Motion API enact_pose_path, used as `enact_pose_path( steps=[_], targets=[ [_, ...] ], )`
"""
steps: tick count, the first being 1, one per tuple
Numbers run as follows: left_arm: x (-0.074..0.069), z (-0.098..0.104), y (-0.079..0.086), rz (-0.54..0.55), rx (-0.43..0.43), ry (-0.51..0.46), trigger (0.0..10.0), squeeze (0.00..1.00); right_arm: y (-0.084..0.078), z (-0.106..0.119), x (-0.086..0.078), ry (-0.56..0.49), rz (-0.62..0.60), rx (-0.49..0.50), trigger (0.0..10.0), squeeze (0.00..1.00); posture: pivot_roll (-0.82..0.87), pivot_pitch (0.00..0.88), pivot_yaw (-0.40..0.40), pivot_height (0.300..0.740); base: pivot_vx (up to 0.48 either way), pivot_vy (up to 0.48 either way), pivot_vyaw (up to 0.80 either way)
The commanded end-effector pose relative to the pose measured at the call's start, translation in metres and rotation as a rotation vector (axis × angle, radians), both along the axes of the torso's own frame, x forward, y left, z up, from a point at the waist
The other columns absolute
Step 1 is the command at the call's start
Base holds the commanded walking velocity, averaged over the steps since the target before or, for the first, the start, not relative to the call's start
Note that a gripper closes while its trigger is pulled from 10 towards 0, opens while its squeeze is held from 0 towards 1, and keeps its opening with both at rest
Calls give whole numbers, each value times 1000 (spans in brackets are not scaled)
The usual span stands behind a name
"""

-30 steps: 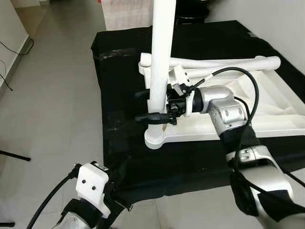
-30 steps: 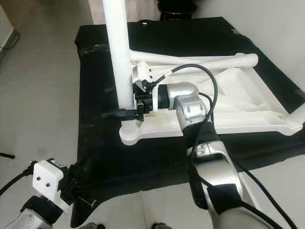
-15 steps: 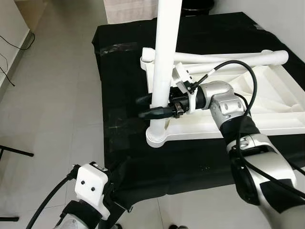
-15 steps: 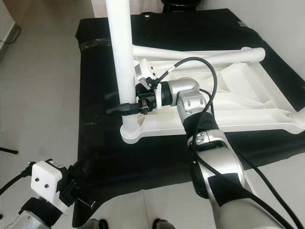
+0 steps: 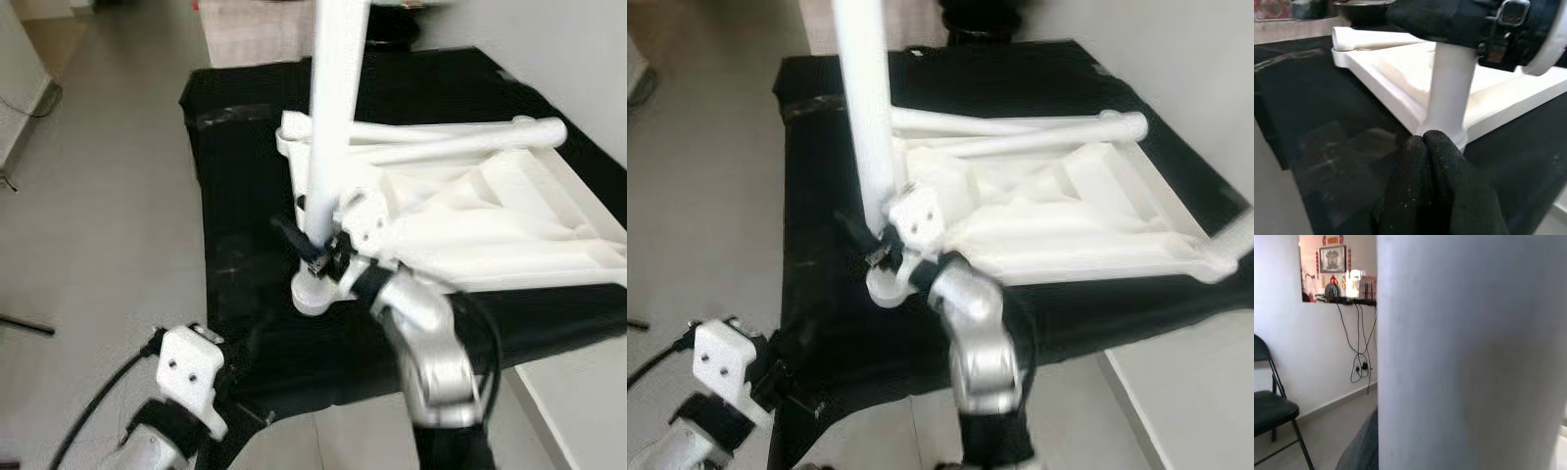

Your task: Building children table

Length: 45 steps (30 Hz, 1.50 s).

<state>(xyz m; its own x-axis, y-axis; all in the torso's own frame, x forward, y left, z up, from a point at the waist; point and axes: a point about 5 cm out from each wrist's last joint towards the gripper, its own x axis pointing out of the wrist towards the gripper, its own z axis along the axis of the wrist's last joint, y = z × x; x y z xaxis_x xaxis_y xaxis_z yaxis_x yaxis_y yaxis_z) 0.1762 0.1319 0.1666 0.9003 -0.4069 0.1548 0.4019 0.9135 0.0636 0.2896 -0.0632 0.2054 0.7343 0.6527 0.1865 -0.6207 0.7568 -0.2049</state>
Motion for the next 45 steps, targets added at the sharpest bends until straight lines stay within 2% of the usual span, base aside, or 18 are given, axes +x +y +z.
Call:
enact_pose_path(
  steps=[1, 5, 7, 9, 10, 11, 13, 15, 18, 20, 22, 23, 33, 34, 36, 37, 38, 45],
  targets=[
    [6, -4, 0, -8, -4, 0, 10000, 0, 1, -33, 11, 117, 8, -114, 0, 0, 31, 140, -54, 740, 0, 0, 0],
    [8, -4, 0, -7, -3, -4, 10000, 0, 3, -34, 13, 124, 26, -116, 0, 0, 29, 138, -53, 740, 0, 0, 0],
    [10, -4, 2, 25, -1, -14, 10000, 0, 5, -31, 9, 162, 67, -98, 10000, 0, 27, 130, -54, 740, 0, 0, 0],
    [10, -4, 3, 34, -1, -16, 10000, 0, 6, -27, 4, 197, 149, -88, 10000, 71, 28, 128, -54, 740, 0, 0, 0],
    [10, -4, 2, 27, -5, -13, 10000, 0, 6, -15, -2, 235, 311, -41, 10000, 1000, 31, 131, -54, 740, 0, 0, 0],
    [10, -4, 2, 27, -5, -13, 10000, 0, 6, -15, -2, 235, 311, -41, 10000, 1000, 31, 131, -54, 740, 0, 0, 0],
    [9, -4, 1, 9, -11, -7, 10000, 0, 0, 5, -7, 206, 549, -43, 10000, 1000, 41, 136, -50, 740, 0, 0, 0],
    [8, -3, 0, 4, -12, -6, 10000, 0, -5, 11, -5, 167, 632, -81, 10000, 1000, 51, 142, -48, 740, 0, 0, 0],
    [6, -3, 0, 1, -11, -5, 10000, 0, -13, 13, 4, 149, 667, -129, 10000, 1000, 70, 150, -44, 740, 0, 0, 0],
    [2, -3, -2, -4, -8, 1, 10000, 0, -27, 15, 23, 133, 741, -237, 10000, 1000, 98, 163, -48, 740, 0, 0, 0],
    [0, -3, -2, -6, -7, 3, 10000, 0, -31, 16, 29, 144, 763, -261, 10000, 922, 102, 166, -48, 740, 0, 0, 0],
    [-3, -3, -2, -8, -6, 7, 10000, 0, -33, 20, 36, 151, 802, -290, 10000, 0, 115, 175, -47, 740, 0, 0, 0],
    [-16, -2, -4, -21, 1, 27, 10000, 0, -35, 44, 54, 197, 945, -342, 10000, 0, 155, 216, -39, 740, 0, 0, 0],
    [-18, -2, -4, -25, 3, 34, 10000, 0, -34, 46, 57, 214, 967, -350, 8549, 0, 162, 224, -37, 740, 0, 0, 0],
    [-20, -2, -5, -27, 5, 38, 10000, 0, -34, 46, 60, 223, 979, -357, 8549, 0, 162, 224, -37, 740, 0, 0, 0],
    [-22, -2, -5, -28, 5, 41, 10000, 0, -34, 47, 61, 225, 982, -365, 2745, 0, 169, 235, -37, 740, 0, 0, 0],
    [-23, -1, -5, -29, 5, 43, 10000, 0, -35, 47, 63, 233, 988, -370, 0, 0, 170, 240, -37, 740, 0, 0, 0],
    [-26, -1, -7, -31, 2, 48, 10000, 0, -38, 50, 67, 243, 979, -382, 0, 0, 162, 246, -36, 740, 0, 0, 0]
  ],
)
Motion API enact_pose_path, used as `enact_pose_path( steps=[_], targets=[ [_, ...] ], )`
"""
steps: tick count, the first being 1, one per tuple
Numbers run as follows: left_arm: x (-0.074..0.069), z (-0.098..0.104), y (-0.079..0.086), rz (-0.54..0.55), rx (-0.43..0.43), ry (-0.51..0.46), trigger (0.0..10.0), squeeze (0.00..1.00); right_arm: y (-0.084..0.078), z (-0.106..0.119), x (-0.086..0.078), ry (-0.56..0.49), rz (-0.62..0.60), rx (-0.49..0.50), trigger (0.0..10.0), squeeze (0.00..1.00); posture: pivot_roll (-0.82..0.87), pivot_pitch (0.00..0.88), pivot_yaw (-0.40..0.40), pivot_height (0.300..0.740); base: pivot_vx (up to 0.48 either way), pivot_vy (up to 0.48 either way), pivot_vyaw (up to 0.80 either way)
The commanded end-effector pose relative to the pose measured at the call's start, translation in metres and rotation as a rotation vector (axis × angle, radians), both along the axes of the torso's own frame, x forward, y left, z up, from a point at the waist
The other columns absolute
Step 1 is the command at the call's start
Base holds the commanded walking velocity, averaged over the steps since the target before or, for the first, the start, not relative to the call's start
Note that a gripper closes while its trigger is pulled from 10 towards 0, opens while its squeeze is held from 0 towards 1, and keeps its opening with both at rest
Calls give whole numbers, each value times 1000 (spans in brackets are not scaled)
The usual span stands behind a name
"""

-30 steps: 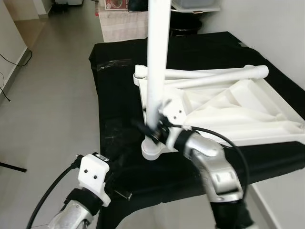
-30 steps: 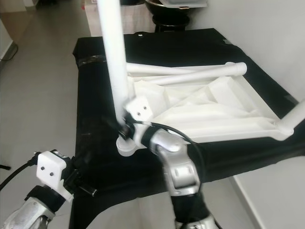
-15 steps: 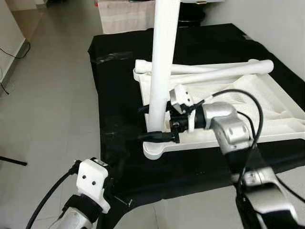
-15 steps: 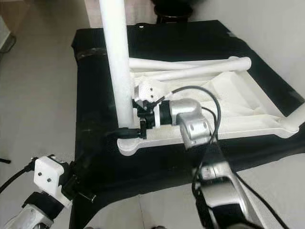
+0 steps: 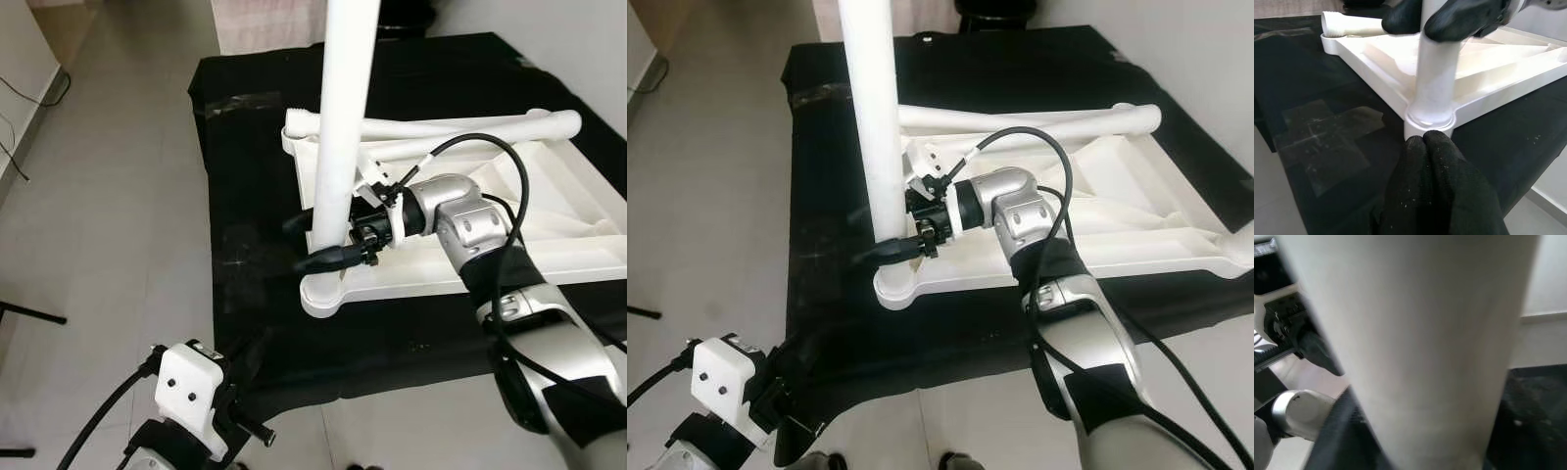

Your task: Building children table

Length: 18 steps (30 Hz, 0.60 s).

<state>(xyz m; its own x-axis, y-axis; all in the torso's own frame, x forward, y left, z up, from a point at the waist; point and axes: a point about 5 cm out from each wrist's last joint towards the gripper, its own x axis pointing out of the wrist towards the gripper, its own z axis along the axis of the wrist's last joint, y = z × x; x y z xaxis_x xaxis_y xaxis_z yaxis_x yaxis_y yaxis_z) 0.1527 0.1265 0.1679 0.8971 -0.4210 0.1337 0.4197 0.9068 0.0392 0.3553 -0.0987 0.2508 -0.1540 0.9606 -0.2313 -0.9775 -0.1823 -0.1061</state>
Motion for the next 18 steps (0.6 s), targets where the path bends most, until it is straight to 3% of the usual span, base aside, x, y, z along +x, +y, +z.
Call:
enact_pose_path(
  steps=[1, 7, 9, 10, 11, 12, 13, 14, 15, 16, 18],
  targets=[
    [-2, -2, -2, -13, 14, 19, 10000, 0, -3, 5, 3, -7, -7, -3, 0, 0, 161, 246, -35, 740, 0, 0, 0],
    [1, -2, -2, -11, 9, 17, 10000, 0, -19, 9, 6, -56, -68, 63, 0, 0, 136, 233, -60, 740, 0, 0, 0],
    [3, -2, -2, -9, 7, 12, 10000, 0, -24, 6, 4, -74, -132, 102, 0, 0, 125, 230, -70, 740, 0, 0, 0],
    [4, -2, -1, -6, 6, 7, 10000, 0, -28, 0, 1, -79, -233, 156, 0, 0, 125, 230, -70, 740, 0, 0, 0],
    [4, -2, -1, -6, 6, 7, 10000, 0, -28, 0, 1, -79, -233, 156, 0, 0, 125, 230, -70, 740, 0, 0, 0],
    [6, -2, 0, -1, 7, 0, 10000, 0, -19, -21, -6, -42, -446, 196, 0, 0, 119, 224, -69, 740, 0, 0, 0],
    [6, -2, 0, -1, 7, 0, 10000, 0, -19, -21, -6, -42, -446, 196, 0, 0, 119, 224, -69, 740, 0, 0, 0],
    [8, -2, 3, 5, 12, -6, 10000, 0, -11, -56, -17, -113, -878, 117, 0, 0, 98, 218, -53, 740, 0, 0, 0],
    [8, -2, 3, 5, 12, -6, 10000, 0, -11, -56, -17, -113, -878, 117, 0, 0, 98, 218, -53, 740, 0, 0, 0],
    [12, -2, 5, 9, 16, -11, 10000, 0, 5, -91, -51, -81, -1050, 60, 0, 0, 94, 206, -24, 740, 0, 0, 0],
    [12, -2, 5, 9, 16, -11, 10000, 0, 5, -91, -51, -81, -1050, 60, 0, 0, 94, 206, -24, 740, 0, 0, 0]
  ],
)
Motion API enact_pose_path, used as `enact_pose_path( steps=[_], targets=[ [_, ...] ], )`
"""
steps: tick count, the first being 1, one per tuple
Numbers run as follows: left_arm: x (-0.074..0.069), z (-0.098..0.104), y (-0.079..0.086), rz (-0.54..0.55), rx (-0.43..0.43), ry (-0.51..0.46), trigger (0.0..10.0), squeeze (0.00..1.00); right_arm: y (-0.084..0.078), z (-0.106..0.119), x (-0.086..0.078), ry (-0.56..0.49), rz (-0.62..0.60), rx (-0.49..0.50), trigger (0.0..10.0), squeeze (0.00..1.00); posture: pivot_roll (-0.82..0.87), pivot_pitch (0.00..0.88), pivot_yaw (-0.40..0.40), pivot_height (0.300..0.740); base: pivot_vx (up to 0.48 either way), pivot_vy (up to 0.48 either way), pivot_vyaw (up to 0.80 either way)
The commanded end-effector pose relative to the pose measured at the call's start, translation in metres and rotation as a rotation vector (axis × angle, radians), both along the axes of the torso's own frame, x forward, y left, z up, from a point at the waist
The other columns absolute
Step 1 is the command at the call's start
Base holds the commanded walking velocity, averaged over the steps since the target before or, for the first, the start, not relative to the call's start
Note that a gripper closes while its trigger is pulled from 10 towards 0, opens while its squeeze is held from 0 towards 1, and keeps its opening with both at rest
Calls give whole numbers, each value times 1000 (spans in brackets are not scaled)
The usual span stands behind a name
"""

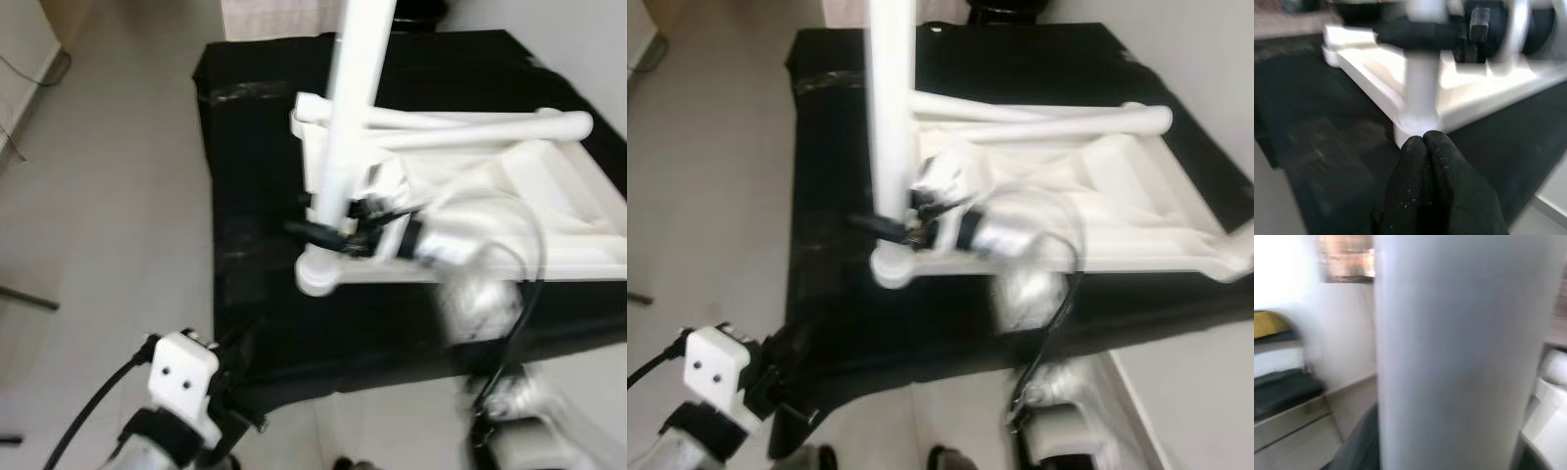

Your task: Building children table

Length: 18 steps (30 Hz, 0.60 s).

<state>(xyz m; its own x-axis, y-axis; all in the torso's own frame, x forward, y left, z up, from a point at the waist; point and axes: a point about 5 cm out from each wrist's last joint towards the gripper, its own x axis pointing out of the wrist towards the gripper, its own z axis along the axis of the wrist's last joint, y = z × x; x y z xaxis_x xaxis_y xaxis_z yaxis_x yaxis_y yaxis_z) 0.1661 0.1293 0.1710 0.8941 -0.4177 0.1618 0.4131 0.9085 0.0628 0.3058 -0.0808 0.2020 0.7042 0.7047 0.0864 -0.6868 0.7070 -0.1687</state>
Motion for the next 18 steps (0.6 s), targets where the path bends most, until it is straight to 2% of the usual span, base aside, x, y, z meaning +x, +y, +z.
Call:
enact_pose_path(
  steps=[1, 4, 6, 8, 9, 11, 12, 14, 15, 16, 17, 18],
  targets=[
    [3, -6, 3, 1, 11, 20, 10000, 0, -3, -42, -15, 124, -178, -169, 0, 0, 69, 177, -26, 740, 0, 0, 0],
    [8, -8, 4, -3, 9, 20, 10000, 0, 1, -42, -10, 104, -180, -176, 0, 0, 81, 141, -43, 740, 0, 0, 0],
    [16, -9, 3, -14, 12, 11, 10000, 0, 11, -38, 7, 88, -123, -172, 0, 0, 90, 131, -57, 740, 0, 0, 0],
    [17, -9, 5, 14, 13, 3, 10000, 0, 15, -36, 9, 95, -99, -176, 0, 0, 81, 124, -55, 740, 0, 0, 0],
    [17, -9, 6, 37, 13, -2, 10000, 0, 17, -34, 7, 96, -89, -176, 7490, 0, 85, 122, -61, 740, 0, 0, 0],
    [17, -9, 8, 54, 12, -6, 10000, 0, 16, -30, 5, 94, -88, -174, 7490, 0, 85, 122, -61, 740, 0, 0, 0],
    [18, -8, 8, 58, 11, -8, 10000, 0, 16, -23, 3, 105, -66, -153, 10000, 0, 82, 125, -59, 740, 0, 0, 0],
    [18, -8, 8, 58, 11, -8, 10000, 0, 16, -23, 3, 105, -66, -153, 10000, 0, 82, 125, -59, 740, 0, 0, 0],
    [19, -8, 7, 43, 7, -7, 10000, 0, 21, -7, -6, 144, 236, -163, 10000, 1000, 81, 128, -54, 740, 0, 0, 0],
    [19, -8, 7, 43, 7, -7, 10000, 0, 21, -7, -6, 144, 236, -163, 10000, 1000, 81, 128, -54, 740, 0, 0, 0],
    [19, -8, 7, 38, 6, -6, 10000, 0, 22, -1, -11, 144, 355, -164, 10000, 1000, 81, 128, -54, 740, 0, 0, 0],
    [18, -8, 6, 33, 4, -5, 10000, 0, 19, 9, -7, 127, 436, -141, 10000, 1000, 88, 133, -54, 740, 0, 0, 0]
  ],
)
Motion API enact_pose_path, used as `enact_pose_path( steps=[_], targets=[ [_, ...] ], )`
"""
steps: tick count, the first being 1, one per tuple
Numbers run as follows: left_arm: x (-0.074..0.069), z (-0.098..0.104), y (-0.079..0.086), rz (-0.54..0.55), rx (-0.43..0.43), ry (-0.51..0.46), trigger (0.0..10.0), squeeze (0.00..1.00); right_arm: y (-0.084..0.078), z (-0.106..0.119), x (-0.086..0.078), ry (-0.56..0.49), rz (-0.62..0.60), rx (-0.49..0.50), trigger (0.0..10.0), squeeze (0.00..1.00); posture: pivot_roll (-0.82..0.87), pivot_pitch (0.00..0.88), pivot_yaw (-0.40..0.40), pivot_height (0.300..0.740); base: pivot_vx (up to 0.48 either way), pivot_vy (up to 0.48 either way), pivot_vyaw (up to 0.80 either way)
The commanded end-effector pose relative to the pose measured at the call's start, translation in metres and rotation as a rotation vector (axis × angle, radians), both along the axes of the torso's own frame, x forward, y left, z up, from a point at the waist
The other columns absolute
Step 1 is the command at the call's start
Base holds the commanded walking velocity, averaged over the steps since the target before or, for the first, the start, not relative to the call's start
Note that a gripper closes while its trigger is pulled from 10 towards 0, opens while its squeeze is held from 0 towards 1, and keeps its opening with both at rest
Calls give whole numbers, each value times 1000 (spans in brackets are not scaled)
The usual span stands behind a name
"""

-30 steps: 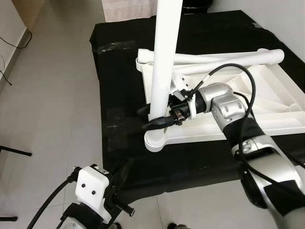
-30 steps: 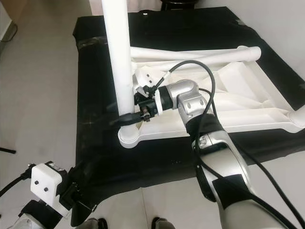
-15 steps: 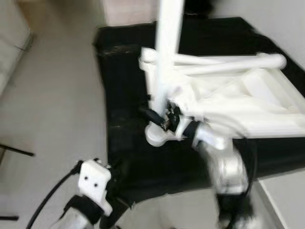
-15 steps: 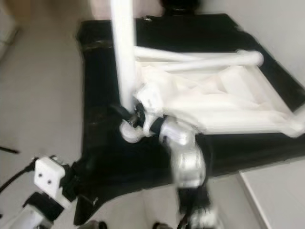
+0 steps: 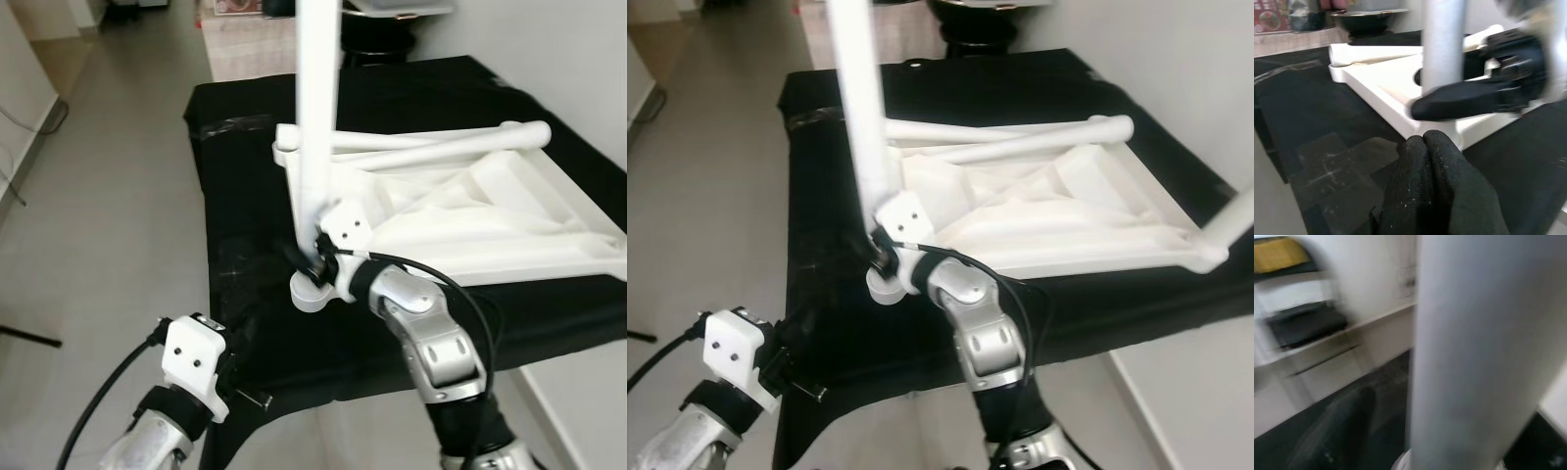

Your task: Building children table

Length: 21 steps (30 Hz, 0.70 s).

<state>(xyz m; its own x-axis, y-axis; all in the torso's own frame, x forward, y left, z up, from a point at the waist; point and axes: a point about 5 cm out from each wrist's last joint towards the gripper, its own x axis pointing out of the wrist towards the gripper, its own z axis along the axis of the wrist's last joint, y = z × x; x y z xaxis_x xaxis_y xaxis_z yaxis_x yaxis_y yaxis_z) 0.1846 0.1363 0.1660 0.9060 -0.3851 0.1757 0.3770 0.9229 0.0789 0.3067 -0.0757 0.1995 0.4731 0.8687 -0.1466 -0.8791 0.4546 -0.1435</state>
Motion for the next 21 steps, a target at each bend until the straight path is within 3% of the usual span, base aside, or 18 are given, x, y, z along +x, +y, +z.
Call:
enact_pose_path(
  steps=[1, 4, 5, 6, 7, 12, 21],
  targets=[
    [0, -3, -1, -8, -7, 15, 10000, 0, 11, 18, -5, -26, 180, 73, 10000, 1000, 88, 133, -54, 740, 0, 0, 0],
    [-2, -2, -2, -12, -9, 14, 10000, 0, 2, 30, 9, -71, 288, 74, 10000, 1000, 99, 141, -54, 740, 0, 0, 0],
    [-3, -2, -3, -14, -9, 15, 10000, 0, -2, 33, 18, -85, 316, 62, 10000, 702, 104, 146, -55, 740, 0, 0, 0],
    [-3, -2, -3, -14, -9, 15, 10000, 0, -2, 33, 18, -85, 316, 62, 10000, 702, 104, 146, -55, 740, 0, 0, 0],
    [-5, -2, -4, -14, -10, 17, 10000, 0, -6, 38, 28, -86, 331, 61, 10000, 0, 115, 154, -59, 740, 0, 0, 0],
    [-13, -2, -6, -17, -12, 26, 10000, 0, -8, 51, 45, -53, 424, 63, 10000, 0, 132, 179, -56, 740, 0, 0, 0],
    [-20, -2, -9, -33, -12, 42, 10000, 0, -7, 55, 46, -1, 576, 75, 10000, 0, 148, 205, -51, 740, 0, 0, 0]
  ],
)
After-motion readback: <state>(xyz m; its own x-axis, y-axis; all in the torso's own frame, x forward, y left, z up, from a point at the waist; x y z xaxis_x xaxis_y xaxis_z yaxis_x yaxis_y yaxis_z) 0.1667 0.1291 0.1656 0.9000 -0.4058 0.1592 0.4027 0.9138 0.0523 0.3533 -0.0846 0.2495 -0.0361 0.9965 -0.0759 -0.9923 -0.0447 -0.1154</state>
